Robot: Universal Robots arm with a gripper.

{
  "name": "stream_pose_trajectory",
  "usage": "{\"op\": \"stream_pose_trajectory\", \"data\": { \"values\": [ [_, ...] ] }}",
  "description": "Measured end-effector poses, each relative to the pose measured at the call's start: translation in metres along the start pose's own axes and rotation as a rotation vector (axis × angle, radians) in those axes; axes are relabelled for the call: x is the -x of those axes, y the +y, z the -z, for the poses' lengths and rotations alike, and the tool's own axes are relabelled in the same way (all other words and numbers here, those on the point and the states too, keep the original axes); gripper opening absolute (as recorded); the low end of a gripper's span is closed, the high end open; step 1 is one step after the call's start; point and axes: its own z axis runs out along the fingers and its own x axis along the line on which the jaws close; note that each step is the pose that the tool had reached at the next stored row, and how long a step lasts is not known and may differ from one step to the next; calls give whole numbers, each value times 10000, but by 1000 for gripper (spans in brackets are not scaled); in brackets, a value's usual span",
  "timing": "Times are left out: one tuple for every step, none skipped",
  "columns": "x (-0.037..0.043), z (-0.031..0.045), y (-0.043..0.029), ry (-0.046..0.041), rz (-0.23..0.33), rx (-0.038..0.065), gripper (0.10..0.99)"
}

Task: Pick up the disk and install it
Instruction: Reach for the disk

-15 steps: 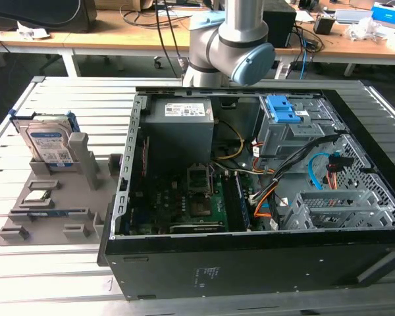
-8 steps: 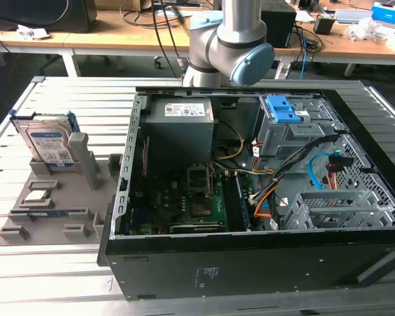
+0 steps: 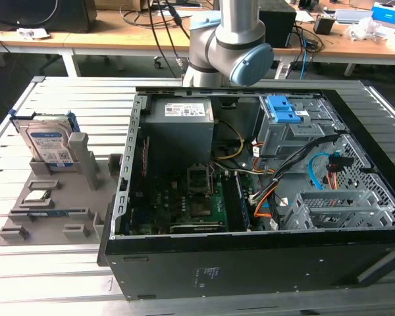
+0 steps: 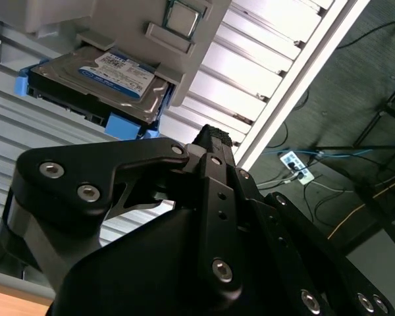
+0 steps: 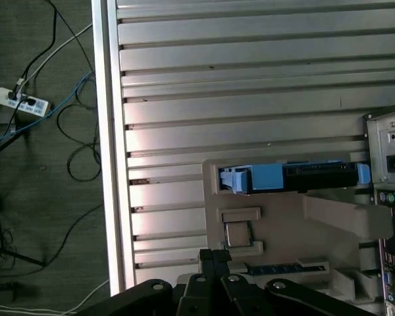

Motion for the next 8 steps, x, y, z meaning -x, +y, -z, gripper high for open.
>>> {"op": "stream_pose_trajectory", "data": {
  "values": [
    [-21, 0, -1, 0, -1, 0, 106],
    [-43, 1, -3, 0, -1, 0, 106],
    [-54, 1, -4, 0, -1, 0, 106],
    [-58, 1, -4, -1, 0, 1, 106],
    [-58, 1, -5, -1, 1, 0, 106],
    [-59, 2, -5, 0, 0, 0, 106],
    [-60, 1, -4, 0, 0, 0, 106],
    [-60, 2, -4, 0, 0, 0, 106]
  ]
}}
